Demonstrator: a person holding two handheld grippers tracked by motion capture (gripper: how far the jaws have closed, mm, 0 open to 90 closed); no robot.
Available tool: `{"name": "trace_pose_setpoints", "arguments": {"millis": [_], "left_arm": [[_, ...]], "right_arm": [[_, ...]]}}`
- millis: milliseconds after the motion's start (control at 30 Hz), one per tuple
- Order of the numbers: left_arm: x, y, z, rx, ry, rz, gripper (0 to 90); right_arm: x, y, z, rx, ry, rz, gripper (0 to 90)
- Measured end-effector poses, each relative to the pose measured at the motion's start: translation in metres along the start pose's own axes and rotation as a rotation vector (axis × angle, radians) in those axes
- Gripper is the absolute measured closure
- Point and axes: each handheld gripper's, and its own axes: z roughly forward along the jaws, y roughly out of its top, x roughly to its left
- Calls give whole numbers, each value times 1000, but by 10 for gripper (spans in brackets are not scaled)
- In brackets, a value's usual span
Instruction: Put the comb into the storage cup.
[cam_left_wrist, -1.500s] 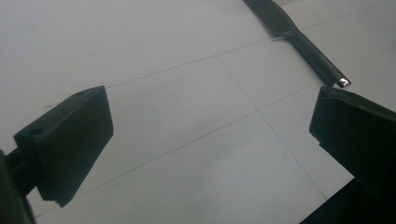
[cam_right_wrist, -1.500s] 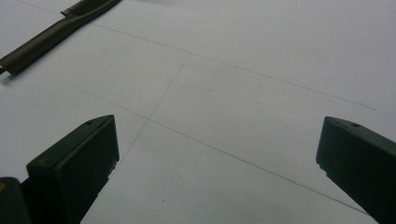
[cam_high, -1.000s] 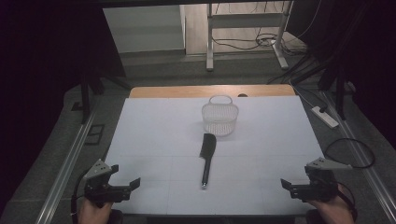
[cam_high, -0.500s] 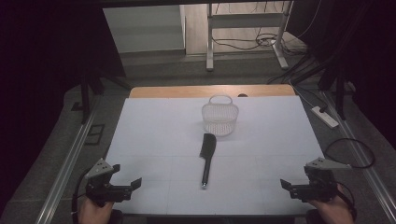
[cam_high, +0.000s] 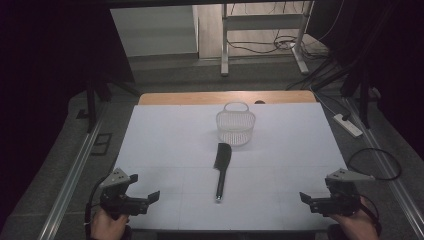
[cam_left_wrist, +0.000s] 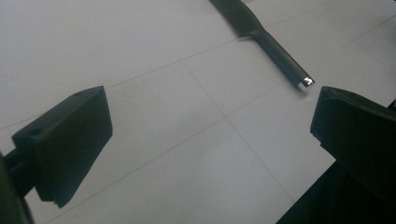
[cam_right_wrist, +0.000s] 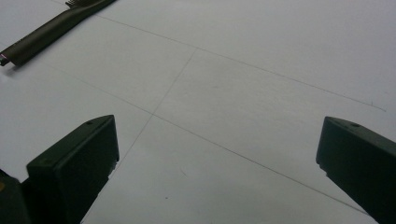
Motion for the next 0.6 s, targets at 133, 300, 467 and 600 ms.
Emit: {"name": "trace_pose_setpoints", "arguments": {"millis": [133,300,467,600], "left_arm": [[-1,4,6,9,-19,-4,0],[-3,9,12,31,-20,7,0],[-5,15,17,40,-33,17,0],[-7,19,24,51,-45,28,0]], "right_arm": [[1,0,0,-2,1,-6,0],[1,0,0,-2,1,-6,0],[1,0,0,-1,-1,-9,0],[1,0,0,-1,-1,-10,0]]}}
